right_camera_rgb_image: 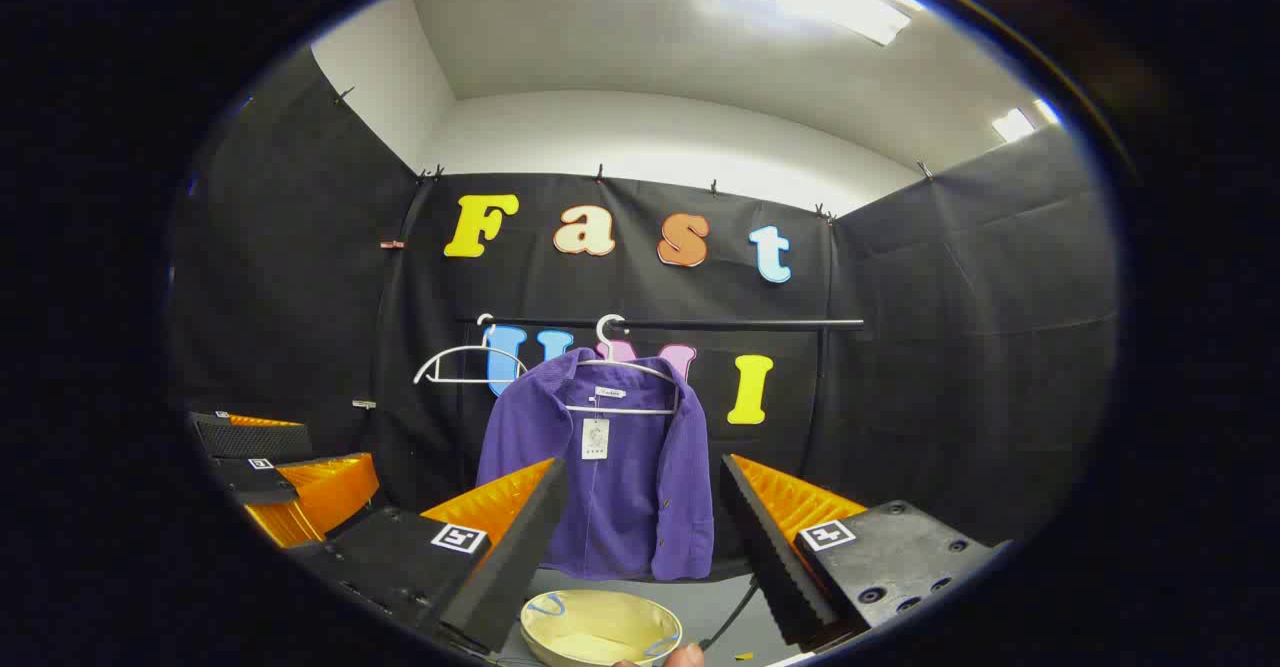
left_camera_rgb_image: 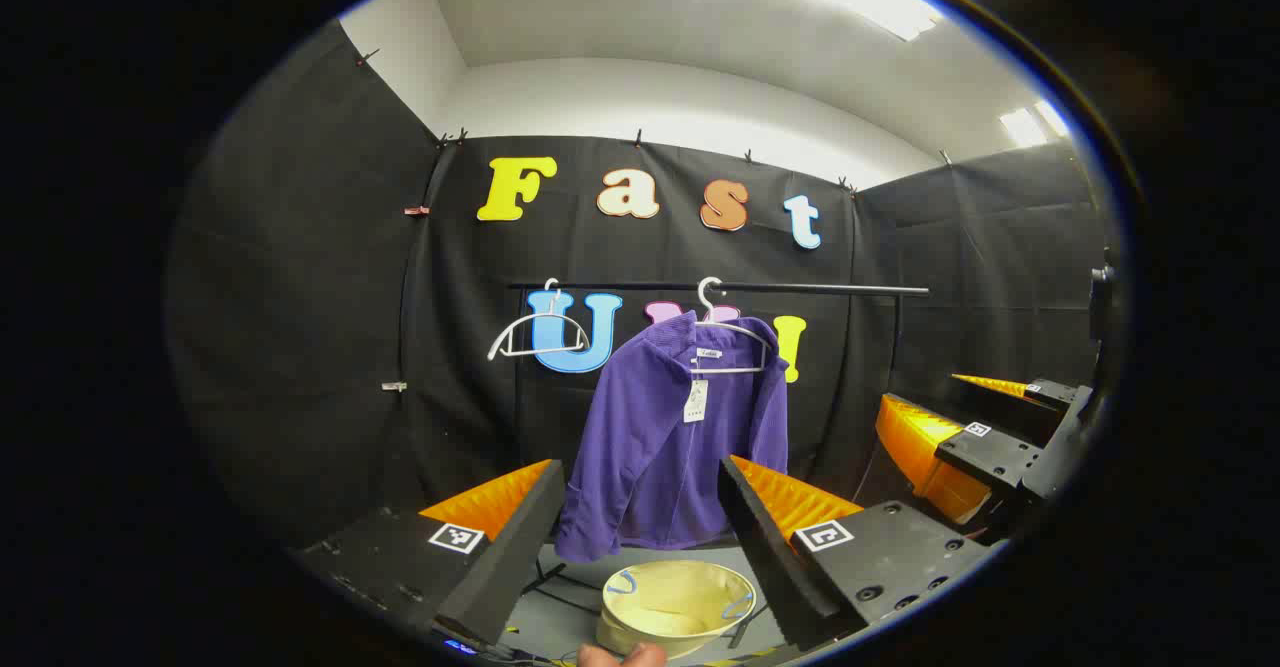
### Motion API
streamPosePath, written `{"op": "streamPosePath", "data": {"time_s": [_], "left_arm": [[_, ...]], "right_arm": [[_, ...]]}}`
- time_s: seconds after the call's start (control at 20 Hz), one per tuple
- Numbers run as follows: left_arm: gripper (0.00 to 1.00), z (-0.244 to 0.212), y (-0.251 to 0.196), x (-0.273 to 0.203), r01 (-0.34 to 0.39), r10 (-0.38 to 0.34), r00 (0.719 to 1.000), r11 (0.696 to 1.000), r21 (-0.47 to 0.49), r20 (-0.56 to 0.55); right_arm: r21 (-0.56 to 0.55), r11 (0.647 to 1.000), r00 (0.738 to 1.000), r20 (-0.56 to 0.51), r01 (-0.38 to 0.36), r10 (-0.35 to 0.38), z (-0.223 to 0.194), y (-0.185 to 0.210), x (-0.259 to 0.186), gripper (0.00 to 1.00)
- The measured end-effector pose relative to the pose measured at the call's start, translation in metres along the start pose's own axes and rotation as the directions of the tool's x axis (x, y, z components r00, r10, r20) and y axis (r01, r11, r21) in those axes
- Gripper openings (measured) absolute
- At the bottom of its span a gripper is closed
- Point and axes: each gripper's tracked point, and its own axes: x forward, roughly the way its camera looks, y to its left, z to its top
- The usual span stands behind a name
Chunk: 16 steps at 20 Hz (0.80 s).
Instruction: Grasp the clothes on the hanger with both hands and then place them into the laundry hamper below.
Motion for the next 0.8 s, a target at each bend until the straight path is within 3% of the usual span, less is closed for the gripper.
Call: {"op": "streamPosePath", "data": {"time_s": [0.8], "left_arm": [[0.97,0.0042,0.0017,0.0104,0.055,-0.055,0.998,0.999,-0.001,0.019]], "right_arm": [[-0.001,0.998,0.998,-0.017,0.055,-0.055,-0.0046,0.0002,-0.0075,0.98]]}}
